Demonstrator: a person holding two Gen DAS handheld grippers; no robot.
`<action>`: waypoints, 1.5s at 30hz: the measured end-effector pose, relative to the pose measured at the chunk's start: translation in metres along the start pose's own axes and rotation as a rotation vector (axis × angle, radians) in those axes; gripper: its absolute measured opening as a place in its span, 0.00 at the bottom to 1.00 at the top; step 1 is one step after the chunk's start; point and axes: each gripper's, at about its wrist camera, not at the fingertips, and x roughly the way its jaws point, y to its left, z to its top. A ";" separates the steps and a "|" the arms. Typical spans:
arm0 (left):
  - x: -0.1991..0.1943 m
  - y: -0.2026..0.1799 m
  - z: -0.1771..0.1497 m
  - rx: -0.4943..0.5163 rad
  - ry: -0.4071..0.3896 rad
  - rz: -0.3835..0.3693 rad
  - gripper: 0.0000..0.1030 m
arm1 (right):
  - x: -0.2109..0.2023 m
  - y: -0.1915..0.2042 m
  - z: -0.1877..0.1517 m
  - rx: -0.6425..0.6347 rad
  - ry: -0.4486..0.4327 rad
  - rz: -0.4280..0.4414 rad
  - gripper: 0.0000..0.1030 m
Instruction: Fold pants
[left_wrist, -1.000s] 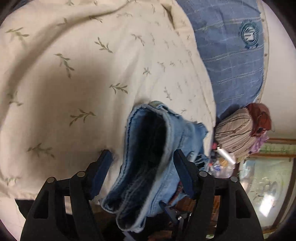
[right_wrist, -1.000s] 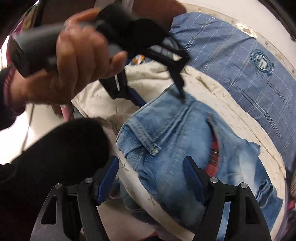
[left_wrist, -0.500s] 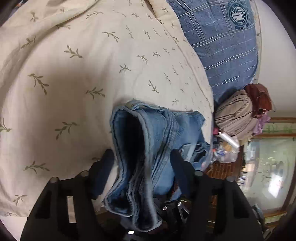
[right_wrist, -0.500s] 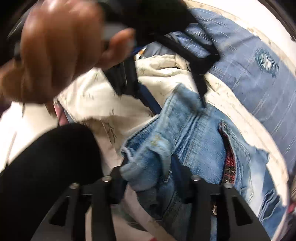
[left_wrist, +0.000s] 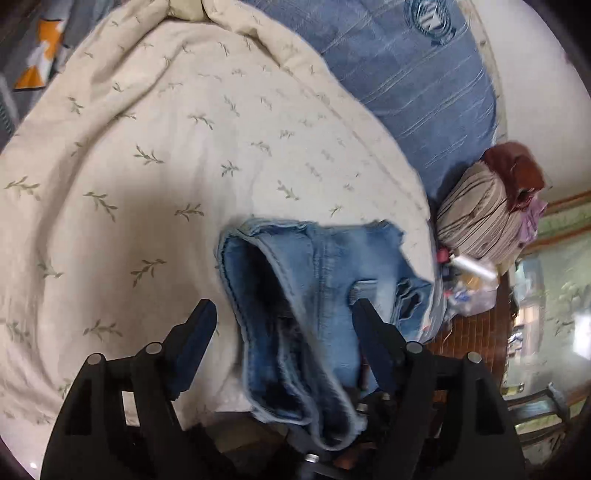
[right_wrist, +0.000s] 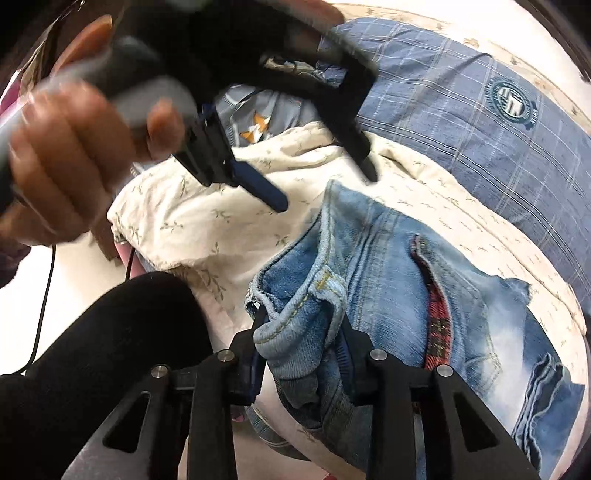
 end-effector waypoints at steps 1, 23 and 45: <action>0.009 0.001 0.003 0.002 0.037 -0.025 0.74 | -0.001 -0.002 0.000 0.005 0.001 0.000 0.32; 0.016 -0.040 -0.009 0.037 0.077 -0.083 0.09 | -0.037 -0.031 0.002 0.122 -0.066 0.077 0.26; 0.200 -0.285 -0.038 0.559 0.394 0.223 0.36 | -0.079 -0.251 -0.182 1.131 -0.146 0.273 0.36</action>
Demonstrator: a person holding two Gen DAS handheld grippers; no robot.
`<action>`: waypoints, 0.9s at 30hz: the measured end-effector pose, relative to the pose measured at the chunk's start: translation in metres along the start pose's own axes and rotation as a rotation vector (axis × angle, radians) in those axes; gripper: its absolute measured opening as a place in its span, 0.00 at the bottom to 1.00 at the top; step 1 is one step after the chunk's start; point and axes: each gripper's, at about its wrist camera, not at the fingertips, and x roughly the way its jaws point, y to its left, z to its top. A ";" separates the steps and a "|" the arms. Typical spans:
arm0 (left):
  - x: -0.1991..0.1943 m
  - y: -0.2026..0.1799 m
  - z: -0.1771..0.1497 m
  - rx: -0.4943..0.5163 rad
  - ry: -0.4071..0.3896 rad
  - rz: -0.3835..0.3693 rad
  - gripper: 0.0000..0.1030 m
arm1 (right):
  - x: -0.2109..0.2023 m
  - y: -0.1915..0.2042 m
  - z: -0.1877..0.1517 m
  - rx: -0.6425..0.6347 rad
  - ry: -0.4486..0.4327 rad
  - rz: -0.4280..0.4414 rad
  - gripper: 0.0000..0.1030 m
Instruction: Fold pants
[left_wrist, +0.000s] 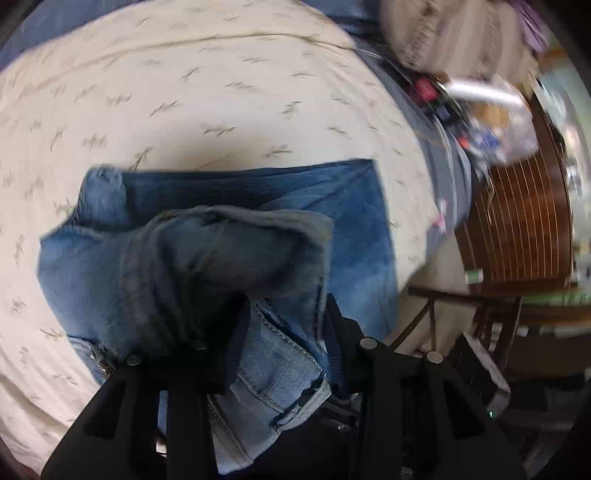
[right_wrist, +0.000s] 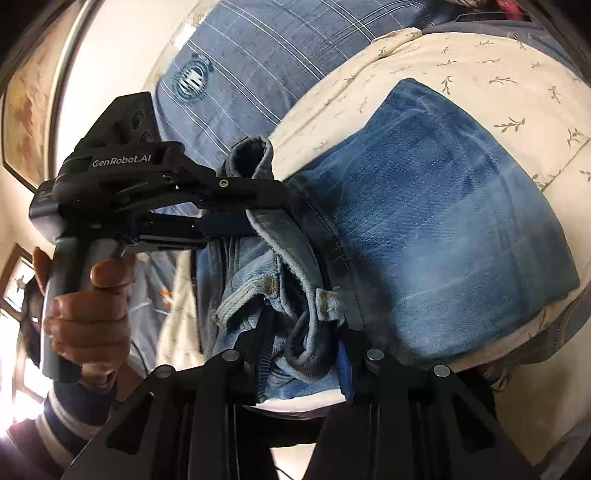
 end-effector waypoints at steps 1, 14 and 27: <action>-0.012 -0.005 -0.002 0.057 -0.005 -0.008 0.36 | -0.004 0.000 -0.001 -0.003 -0.001 0.025 0.43; -0.066 0.020 -0.007 0.463 -0.103 0.107 0.84 | -0.005 0.010 -0.002 -0.030 -0.008 0.117 0.81; -0.039 0.039 -0.025 0.392 -0.196 0.111 0.54 | -0.004 0.044 -0.003 -0.144 -0.049 0.026 0.34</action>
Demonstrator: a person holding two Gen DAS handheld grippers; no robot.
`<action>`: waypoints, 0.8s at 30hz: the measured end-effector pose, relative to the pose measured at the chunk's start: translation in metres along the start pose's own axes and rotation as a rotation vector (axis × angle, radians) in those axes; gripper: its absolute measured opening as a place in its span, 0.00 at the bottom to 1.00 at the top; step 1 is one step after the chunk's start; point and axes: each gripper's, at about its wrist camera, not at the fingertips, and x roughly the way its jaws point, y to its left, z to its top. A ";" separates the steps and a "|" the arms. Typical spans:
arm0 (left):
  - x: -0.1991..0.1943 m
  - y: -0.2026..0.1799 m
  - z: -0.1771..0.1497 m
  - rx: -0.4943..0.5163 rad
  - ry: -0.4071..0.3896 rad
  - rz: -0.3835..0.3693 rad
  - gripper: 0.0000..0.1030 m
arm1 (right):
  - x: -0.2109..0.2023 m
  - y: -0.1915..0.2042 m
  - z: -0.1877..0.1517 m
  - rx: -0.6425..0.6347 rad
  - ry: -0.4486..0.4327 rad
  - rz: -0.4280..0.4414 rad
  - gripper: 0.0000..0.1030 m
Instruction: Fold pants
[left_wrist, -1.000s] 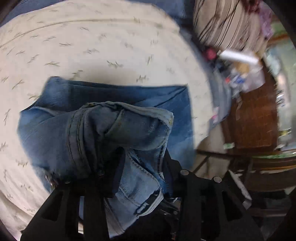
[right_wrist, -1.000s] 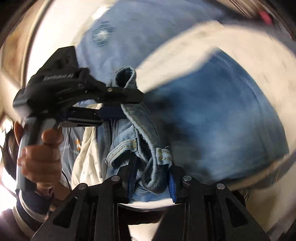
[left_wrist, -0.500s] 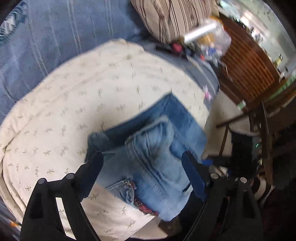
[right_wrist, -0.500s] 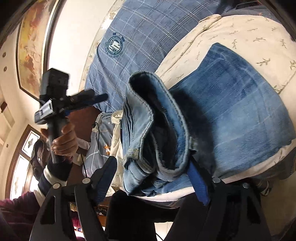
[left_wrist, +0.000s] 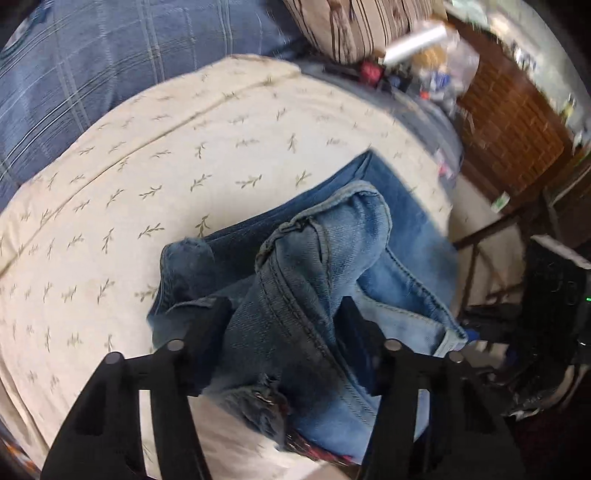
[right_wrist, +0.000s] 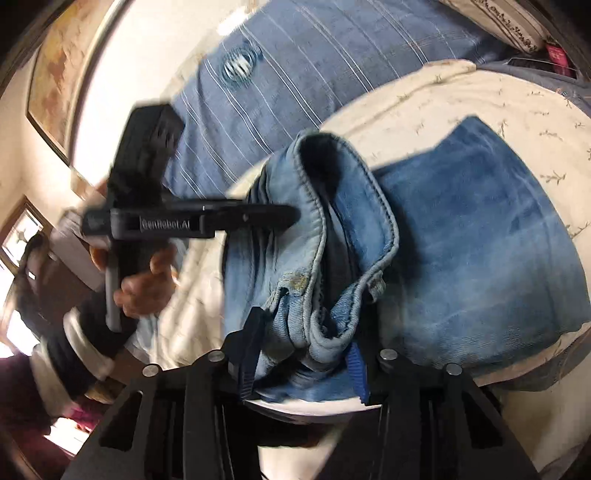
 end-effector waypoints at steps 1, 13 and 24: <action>-0.007 -0.001 0.000 -0.012 -0.013 -0.013 0.53 | -0.009 0.001 0.002 0.012 -0.025 0.021 0.29; 0.069 -0.071 0.079 -0.056 0.032 0.065 0.54 | -0.061 -0.114 -0.005 0.348 -0.183 -0.088 0.29; -0.013 -0.026 0.047 -0.309 -0.154 0.048 0.73 | -0.098 -0.107 0.037 0.250 -0.238 -0.138 0.64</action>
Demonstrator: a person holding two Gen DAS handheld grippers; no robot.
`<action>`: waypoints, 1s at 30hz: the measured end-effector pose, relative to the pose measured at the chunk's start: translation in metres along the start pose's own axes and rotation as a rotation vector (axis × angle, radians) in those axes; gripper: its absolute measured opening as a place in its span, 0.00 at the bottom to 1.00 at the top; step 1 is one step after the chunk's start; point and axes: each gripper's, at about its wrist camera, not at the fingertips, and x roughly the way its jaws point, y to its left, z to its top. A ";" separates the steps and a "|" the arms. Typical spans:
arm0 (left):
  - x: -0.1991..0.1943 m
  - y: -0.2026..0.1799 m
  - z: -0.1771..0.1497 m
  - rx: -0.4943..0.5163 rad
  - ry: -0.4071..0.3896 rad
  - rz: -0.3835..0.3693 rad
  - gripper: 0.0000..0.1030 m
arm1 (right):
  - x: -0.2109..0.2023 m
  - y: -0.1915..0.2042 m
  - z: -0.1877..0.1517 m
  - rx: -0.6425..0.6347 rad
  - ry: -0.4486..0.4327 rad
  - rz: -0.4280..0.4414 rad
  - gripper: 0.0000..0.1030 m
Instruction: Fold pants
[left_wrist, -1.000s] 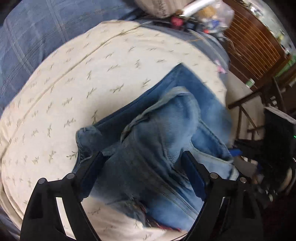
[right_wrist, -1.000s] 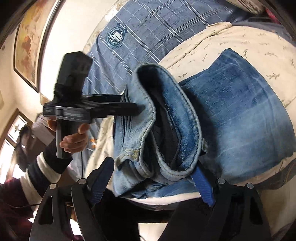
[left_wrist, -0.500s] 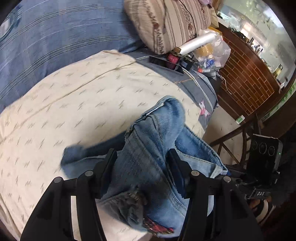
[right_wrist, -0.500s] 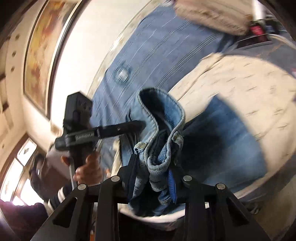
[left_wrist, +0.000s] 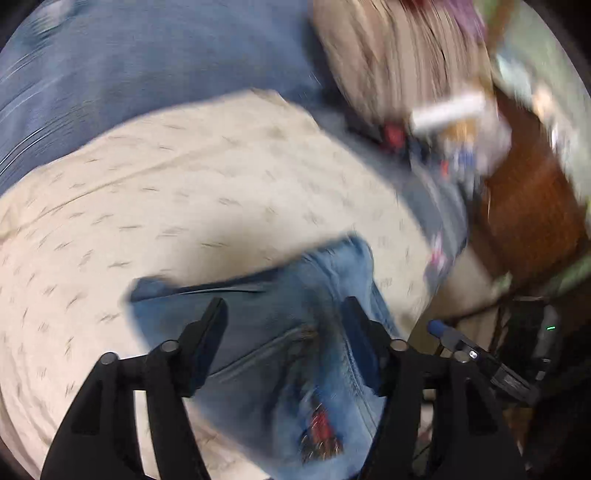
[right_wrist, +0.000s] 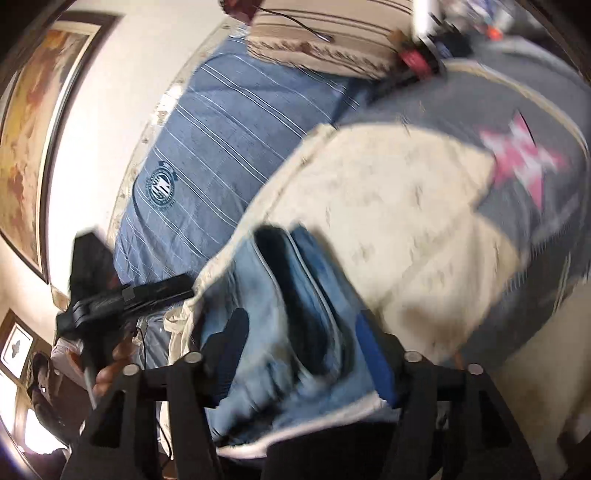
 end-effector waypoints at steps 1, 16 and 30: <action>-0.008 0.015 -0.003 -0.057 -0.026 0.012 0.81 | 0.014 0.007 0.010 -0.016 0.023 0.018 0.67; 0.048 0.076 -0.051 -0.488 0.120 -0.062 0.49 | 0.088 0.059 0.059 -0.298 0.137 -0.013 0.09; 0.036 0.083 -0.046 -0.548 0.078 -0.102 0.64 | 0.081 0.042 0.067 -0.145 0.145 0.027 0.37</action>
